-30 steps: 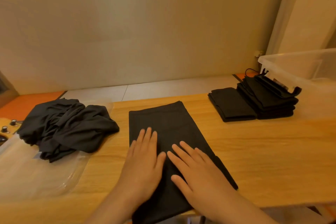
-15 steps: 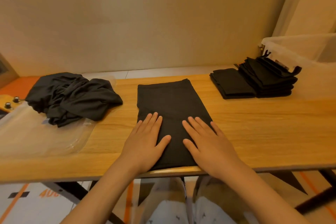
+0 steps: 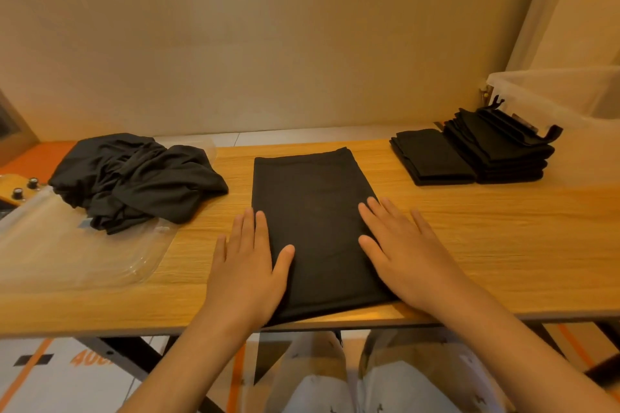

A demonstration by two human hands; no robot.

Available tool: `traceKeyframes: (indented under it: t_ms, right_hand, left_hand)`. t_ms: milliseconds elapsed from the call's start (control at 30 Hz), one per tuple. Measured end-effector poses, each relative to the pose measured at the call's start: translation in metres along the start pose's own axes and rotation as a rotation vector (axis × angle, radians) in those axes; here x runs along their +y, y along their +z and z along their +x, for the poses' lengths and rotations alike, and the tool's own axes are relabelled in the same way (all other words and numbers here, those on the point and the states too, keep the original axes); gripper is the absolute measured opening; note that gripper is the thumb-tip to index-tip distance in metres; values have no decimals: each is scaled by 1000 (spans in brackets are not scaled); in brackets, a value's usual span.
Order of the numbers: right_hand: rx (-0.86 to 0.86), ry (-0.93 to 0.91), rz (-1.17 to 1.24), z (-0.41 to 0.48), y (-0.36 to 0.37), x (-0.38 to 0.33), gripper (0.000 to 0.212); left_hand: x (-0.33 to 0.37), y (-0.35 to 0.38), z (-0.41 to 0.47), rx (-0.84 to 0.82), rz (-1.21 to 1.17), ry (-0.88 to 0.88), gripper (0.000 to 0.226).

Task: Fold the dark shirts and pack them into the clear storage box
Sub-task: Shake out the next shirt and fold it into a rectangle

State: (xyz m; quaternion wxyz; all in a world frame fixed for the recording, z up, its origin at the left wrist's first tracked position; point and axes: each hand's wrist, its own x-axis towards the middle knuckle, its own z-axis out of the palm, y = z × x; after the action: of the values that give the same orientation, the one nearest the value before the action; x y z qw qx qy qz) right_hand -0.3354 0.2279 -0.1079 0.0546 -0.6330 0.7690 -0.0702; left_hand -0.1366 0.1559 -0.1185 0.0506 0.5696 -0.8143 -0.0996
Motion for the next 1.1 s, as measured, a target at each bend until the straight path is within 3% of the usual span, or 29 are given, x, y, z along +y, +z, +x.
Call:
traceKeyframes:
  t_ms: [133,267,633,1000,1100]
  right_hand:
    - [44,-148,13,51,-16,-12,54]
    - [-32,-262,-2,110,1,-29,54]
    - [-121,-212,-17,157,19,-9,55]
    - [-99,-43,-2,172,17,25,57]
    - [-70,-39,10,169,15,22,57]
  left_hand:
    - [10,-12,51,55,6,128,68]
    - [24,-6,112,-34,73,235,61]
    - [14,13,158,-18,43,223,61]
    - [-20,6,180,-40,35,24,65]
    - [-16,3,175,57,-52,53,62]
